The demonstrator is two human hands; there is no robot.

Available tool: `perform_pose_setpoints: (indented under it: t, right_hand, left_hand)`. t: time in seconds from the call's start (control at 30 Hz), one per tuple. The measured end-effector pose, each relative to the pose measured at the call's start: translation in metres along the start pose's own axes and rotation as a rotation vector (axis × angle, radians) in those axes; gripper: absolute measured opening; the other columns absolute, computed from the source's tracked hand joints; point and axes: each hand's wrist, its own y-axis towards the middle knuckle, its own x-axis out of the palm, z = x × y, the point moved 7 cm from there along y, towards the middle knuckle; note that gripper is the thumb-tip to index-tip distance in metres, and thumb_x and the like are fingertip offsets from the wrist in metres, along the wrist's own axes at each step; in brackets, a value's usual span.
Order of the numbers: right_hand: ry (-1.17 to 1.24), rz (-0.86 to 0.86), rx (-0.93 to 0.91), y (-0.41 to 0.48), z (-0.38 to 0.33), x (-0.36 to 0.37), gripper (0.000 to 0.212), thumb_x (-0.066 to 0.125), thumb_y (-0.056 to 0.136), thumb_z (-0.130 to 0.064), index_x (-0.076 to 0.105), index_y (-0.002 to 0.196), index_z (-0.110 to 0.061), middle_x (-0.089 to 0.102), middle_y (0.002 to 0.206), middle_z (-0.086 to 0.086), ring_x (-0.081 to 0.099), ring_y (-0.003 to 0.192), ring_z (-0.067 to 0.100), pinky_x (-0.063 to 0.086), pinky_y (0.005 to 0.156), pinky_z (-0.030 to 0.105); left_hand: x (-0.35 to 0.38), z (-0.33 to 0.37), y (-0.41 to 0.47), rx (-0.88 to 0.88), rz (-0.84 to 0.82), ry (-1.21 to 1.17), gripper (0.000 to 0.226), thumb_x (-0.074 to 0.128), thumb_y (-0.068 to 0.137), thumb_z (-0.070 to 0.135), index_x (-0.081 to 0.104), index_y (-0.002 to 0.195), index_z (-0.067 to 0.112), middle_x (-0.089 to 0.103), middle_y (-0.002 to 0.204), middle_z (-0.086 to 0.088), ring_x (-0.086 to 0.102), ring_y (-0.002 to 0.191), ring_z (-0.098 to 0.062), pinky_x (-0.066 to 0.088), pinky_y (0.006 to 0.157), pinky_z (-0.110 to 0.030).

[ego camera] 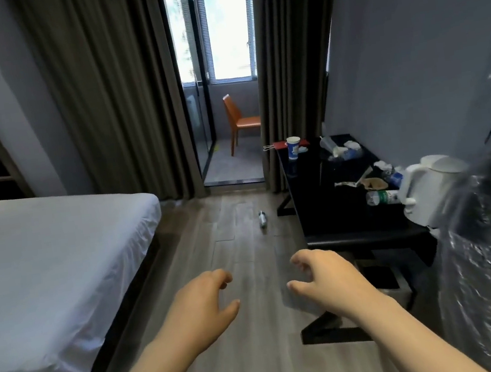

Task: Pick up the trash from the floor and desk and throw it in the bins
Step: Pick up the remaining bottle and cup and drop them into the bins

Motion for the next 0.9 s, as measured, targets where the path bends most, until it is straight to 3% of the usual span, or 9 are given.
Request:
perform_pose_setpoints:
  t: [0.2, 0.53, 0.77, 0.9]
  right_hand:
    - [0.009, -0.066, 0.031, 0.094, 0.028, 0.015, 0.048, 0.063, 0.083, -0.049, 0.055, 0.125, -0.028, 0.060, 0.114, -0.010, 0.055, 0.104, 0.007, 0.040, 0.076, 0.020]
    - [-0.027, -0.122, 0.105, 0.283, 0.029, 0.060, 0.049, 0.064, 0.084, -0.045, 0.054, 0.127, -0.024, 0.061, 0.116, -0.004, 0.056, 0.107, 0.013, 0.048, 0.091, 0.030]
    - [-0.035, -0.202, 0.186, 0.397, 0.025, 0.087, 0.050, 0.063, 0.085, -0.043, 0.053, 0.130, -0.024, 0.060, 0.121, -0.003, 0.055, 0.112, 0.012, 0.046, 0.092, 0.026]
    - [-0.002, -0.226, 0.244, 0.452, 0.039, 0.101, 0.049, 0.064, 0.084, -0.040, 0.055, 0.129, -0.023, 0.061, 0.119, -0.002, 0.056, 0.110, 0.012, 0.045, 0.089, 0.024]
  left_hand:
    - [0.018, -0.035, 0.090, -0.041, -0.058, -0.033, 0.045, 0.058, 0.087, 0.047, 0.050, 0.128, 0.030, 0.056, 0.123, 0.014, 0.054, 0.109, -0.001, 0.044, 0.087, -0.016]
    - [0.020, -0.133, 0.263, -0.022, -0.049, -0.090, 0.044, 0.059, 0.087, 0.045, 0.052, 0.127, 0.029, 0.057, 0.121, 0.013, 0.054, 0.107, -0.001, 0.042, 0.086, -0.013]
    - [0.024, -0.200, 0.377, -0.028, -0.154, -0.090, 0.043, 0.059, 0.087, 0.047, 0.049, 0.126, 0.032, 0.055, 0.121, 0.015, 0.052, 0.107, -0.002, 0.039, 0.087, -0.014]
    - [0.035, -0.223, 0.434, -0.023, -0.188, -0.099, 0.040, 0.061, 0.086, 0.046, 0.051, 0.122, 0.032, 0.057, 0.119, 0.015, 0.055, 0.104, -0.002, 0.044, 0.085, -0.016]
